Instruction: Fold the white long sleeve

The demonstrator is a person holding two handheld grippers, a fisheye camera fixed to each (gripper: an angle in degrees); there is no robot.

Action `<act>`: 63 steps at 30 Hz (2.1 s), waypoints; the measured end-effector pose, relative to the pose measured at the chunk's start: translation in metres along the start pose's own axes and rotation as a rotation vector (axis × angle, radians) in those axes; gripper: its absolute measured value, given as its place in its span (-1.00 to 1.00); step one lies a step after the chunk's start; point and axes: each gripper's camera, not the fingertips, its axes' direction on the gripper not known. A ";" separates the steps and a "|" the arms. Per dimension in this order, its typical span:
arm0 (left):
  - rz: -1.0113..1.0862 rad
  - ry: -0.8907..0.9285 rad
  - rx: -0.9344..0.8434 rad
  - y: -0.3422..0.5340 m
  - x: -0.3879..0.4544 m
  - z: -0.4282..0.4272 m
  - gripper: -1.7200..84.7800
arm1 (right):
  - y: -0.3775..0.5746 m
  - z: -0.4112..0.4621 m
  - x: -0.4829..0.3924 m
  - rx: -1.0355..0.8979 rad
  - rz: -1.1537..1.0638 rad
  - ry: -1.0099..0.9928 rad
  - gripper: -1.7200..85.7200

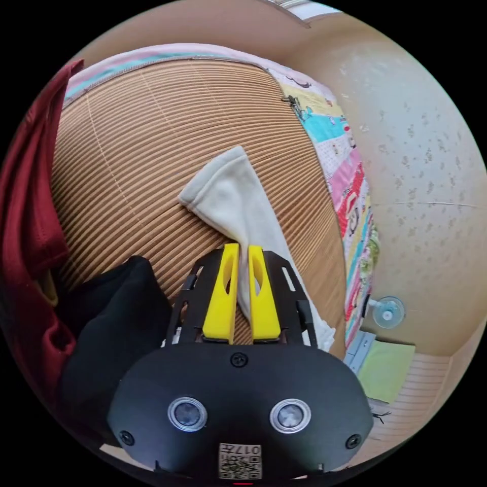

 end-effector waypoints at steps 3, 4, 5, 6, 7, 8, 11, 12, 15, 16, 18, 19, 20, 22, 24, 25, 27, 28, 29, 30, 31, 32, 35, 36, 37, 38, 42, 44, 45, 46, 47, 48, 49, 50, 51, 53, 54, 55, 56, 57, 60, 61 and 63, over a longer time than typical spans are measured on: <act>0.100 0.086 0.119 0.022 0.018 -0.039 -0.88 | 0.003 -0.002 0.012 0.009 0.032 -0.048 -0.95; 0.211 0.098 0.178 0.039 0.042 -0.064 -0.88 | 0.004 -0.004 0.014 0.017 0.029 -0.062 -0.95; 0.348 0.087 0.230 0.064 0.074 -0.089 -0.88 | 0.007 -0.009 0.018 0.029 0.022 -0.084 -0.95; 0.414 0.081 0.253 0.079 0.091 -0.100 -0.88 | 0.010 -0.014 0.024 0.035 0.027 -0.095 -0.95; 0.530 0.093 0.285 0.114 0.125 -0.119 -0.88 | 0.012 -0.016 0.027 0.039 0.032 -0.098 -0.95; 0.638 0.136 0.306 0.152 0.157 -0.134 -0.88 | 0.016 -0.022 0.033 0.048 0.044 -0.105 -0.95; 0.858 0.278 0.341 0.258 0.225 -0.137 -0.88 | 0.029 -0.038 0.051 0.090 0.070 -0.155 -0.95; 0.889 0.308 0.329 0.279 0.238 -0.131 -0.88 | 0.036 -0.044 0.060 0.103 0.084 -0.172 -0.95; 1.059 0.455 0.220 0.389 0.292 -0.070 -0.87 | 0.059 -0.059 0.085 0.137 0.141 -0.188 -0.95; 1.135 0.492 0.171 0.434 0.309 -0.033 -0.87 | 0.065 -0.062 0.091 0.144 0.154 -0.192 -0.95; 1.235 0.488 0.065 0.497 0.326 0.034 -0.87 | 0.090 -0.070 0.115 0.158 0.202 -0.214 -0.95; 1.290 0.431 -0.031 0.533 0.329 0.085 -0.85 | 0.097 -0.070 0.122 0.156 0.213 -0.219 -0.95; 1.310 0.345 -0.172 0.562 0.325 0.139 -0.82 | 0.110 -0.069 0.136 0.142 0.236 -0.223 -0.95; 1.282 0.268 -0.381 0.585 0.305 0.197 -0.80 | 0.129 -0.066 0.155 0.096 0.283 -0.218 -0.95; 1.190 0.298 -0.466 0.584 0.274 0.211 -0.79 | 0.151 -0.072 0.171 0.072 0.312 -0.205 -0.95; 1.139 0.318 -0.463 0.575 0.254 0.203 -0.79 | 0.157 -0.076 0.173 0.079 0.306 -0.202 -0.95; 1.093 0.249 -0.433 0.558 0.227 0.184 -0.78 | 0.174 -0.091 0.178 0.094 0.286 -0.185 -0.95; 1.079 0.171 -0.405 0.545 0.213 0.171 -0.78 | 0.176 -0.095 0.180 0.094 0.289 -0.184 -0.95; 1.071 0.096 -0.362 0.528 0.201 0.156 -0.78 | 0.181 -0.103 0.182 0.103 0.294 -0.185 -0.95; 1.070 0.065 -0.336 0.519 0.198 0.148 -0.77 | 0.182 -0.115 0.184 0.131 0.296 -0.183 -0.95; 1.071 0.014 -0.278 0.500 0.193 0.135 -0.77 | 0.182 -0.122 0.185 0.152 0.298 -0.181 -0.95; 1.064 -0.033 -0.222 0.480 0.191 0.127 -0.77 | 0.179 -0.138 0.187 0.207 0.301 -0.177 -0.95; 0.957 -0.147 -0.138 0.428 0.183 0.135 -0.76 | 0.156 -0.170 0.196 0.354 0.323 -0.144 -0.95; 0.937 -0.165 -0.134 0.419 0.180 0.141 -0.75 | 0.141 -0.173 0.203 0.382 0.359 -0.121 -0.95; 0.916 -0.188 -0.150 0.406 0.177 0.156 -0.74 | 0.132 -0.172 0.207 0.388 0.375 -0.109 -0.95; 0.909 -0.222 -0.170 0.398 0.173 0.174 -0.76 | 0.110 -0.167 0.215 0.388 0.395 -0.085 -0.95; 0.857 -0.242 -0.108 0.381 0.165 0.191 -0.82 | 0.017 -0.130 0.254 0.226 0.432 -0.024 -0.95; 0.821 -0.220 -0.096 0.359 0.171 0.196 -0.83 | -0.017 -0.132 0.259 0.246 0.397 0.003 -0.95; 0.822 -0.222 -0.091 0.353 0.175 0.199 -0.84 | -0.043 -0.137 0.258 0.259 0.355 0.045 -0.95; 0.825 -0.224 -0.086 0.338 0.183 0.204 -0.84 | -0.058 -0.140 0.257 0.253 0.332 0.069 -0.95; 0.817 -0.214 -0.092 0.321 0.191 0.209 -0.84 | -0.089 -0.145 0.258 0.217 0.300 0.103 -0.95; 0.804 -0.204 -0.099 0.311 0.195 0.210 -0.85 | -0.119 -0.153 0.263 0.160 0.304 0.099 -0.95; 0.767 -0.171 -0.114 0.292 0.200 0.210 -0.86 | -0.132 -0.159 0.267 0.125 0.316 0.085 -0.95; 0.740 -0.123 -0.115 0.276 0.201 0.204 -0.86 | -0.151 -0.174 0.269 0.082 0.324 0.065 -0.94; 0.733 -0.095 -0.104 0.270 0.201 0.198 -0.86 | -0.153 -0.195 0.263 0.112 0.291 0.045 -0.94; 0.753 0.012 -0.085 0.259 0.190 0.165 -0.82 | -0.134 -0.225 0.249 0.193 0.232 -0.016 -0.93; 0.759 0.027 -0.100 0.259 0.184 0.157 -0.81 | -0.113 -0.236 0.242 0.193 0.220 -0.064 -0.92; 0.774 0.043 -0.133 0.263 0.171 0.143 -0.78 | -0.100 -0.239 0.239 0.185 0.219 -0.083 -0.91; 0.787 0.041 -0.172 0.272 0.152 0.129 -0.76 | -0.072 -0.241 0.233 0.156 0.214 -0.103 -0.89; 0.794 0.035 -0.196 0.278 0.142 0.122 -0.75 | -0.039 -0.240 0.227 0.119 0.219 -0.097 -0.87; 0.758 -0.006 -0.341 0.312 0.080 0.094 -0.70 | 0.049 -0.226 0.215 -0.020 0.294 -0.062 -0.76; 0.701 0.010 -0.400 0.327 0.052 0.085 -0.68 | 0.065 -0.223 0.213 -0.049 0.315 -0.065 -0.74; 0.636 0.022 -0.450 0.344 0.016 0.070 -0.68 | 0.122 -0.207 0.205 -0.152 0.376 -0.079 -0.70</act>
